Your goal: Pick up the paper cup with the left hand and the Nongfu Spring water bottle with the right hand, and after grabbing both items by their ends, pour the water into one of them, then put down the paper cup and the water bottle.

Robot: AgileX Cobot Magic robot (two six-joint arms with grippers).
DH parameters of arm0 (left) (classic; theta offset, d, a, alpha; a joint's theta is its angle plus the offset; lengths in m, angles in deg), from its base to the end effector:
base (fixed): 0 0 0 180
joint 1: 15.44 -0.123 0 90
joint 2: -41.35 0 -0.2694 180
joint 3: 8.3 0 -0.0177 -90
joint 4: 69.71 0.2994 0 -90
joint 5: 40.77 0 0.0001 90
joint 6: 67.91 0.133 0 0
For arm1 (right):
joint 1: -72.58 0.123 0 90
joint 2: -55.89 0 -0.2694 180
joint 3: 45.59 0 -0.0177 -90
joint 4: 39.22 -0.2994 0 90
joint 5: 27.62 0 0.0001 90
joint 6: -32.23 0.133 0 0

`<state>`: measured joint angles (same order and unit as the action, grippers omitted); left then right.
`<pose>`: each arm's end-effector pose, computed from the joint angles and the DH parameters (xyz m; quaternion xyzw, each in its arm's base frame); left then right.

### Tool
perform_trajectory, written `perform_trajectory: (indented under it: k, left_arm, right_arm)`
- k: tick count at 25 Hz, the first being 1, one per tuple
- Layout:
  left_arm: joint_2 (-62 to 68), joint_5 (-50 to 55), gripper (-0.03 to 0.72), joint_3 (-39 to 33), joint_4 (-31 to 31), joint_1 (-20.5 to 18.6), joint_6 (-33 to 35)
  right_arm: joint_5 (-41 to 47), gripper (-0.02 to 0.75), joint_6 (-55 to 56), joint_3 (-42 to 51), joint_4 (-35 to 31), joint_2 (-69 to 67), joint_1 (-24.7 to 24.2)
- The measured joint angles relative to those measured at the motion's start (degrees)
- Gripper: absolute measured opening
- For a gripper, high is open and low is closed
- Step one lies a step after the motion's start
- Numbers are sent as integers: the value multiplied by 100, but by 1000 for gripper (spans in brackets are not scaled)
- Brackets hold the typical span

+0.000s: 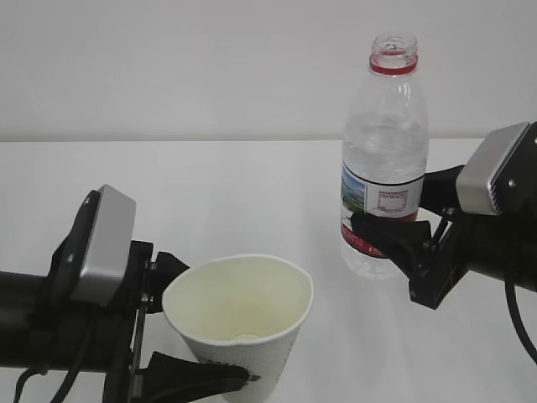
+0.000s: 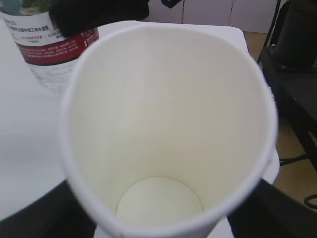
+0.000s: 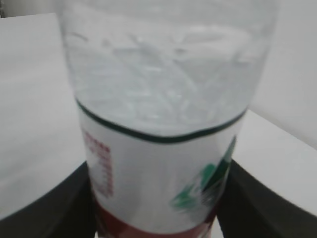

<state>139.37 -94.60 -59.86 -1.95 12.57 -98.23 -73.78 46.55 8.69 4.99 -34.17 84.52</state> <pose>0.1999 -0.2188 0.0933 0.5333 0.6266 -0.3701 0.4311 0.2785 0.1272 0.1246 -0.3601 0.7078 0.1714 0.5831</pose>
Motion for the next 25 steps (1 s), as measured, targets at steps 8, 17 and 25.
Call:
perform_trajectory:
  k: [8,17,25]
  left_arm:
    - [0,43,529,0,-10,32,0]
    - [0,-207,529,10,-10,36,0]
    - [0,-152,529,10,-10,405,0]
  right_arm:
    - [9,484,-15,0,272,9,0]
    - [-72,484,-243,-25,541,9,0]
    - [-135,484,-262,-249,896,9,9]
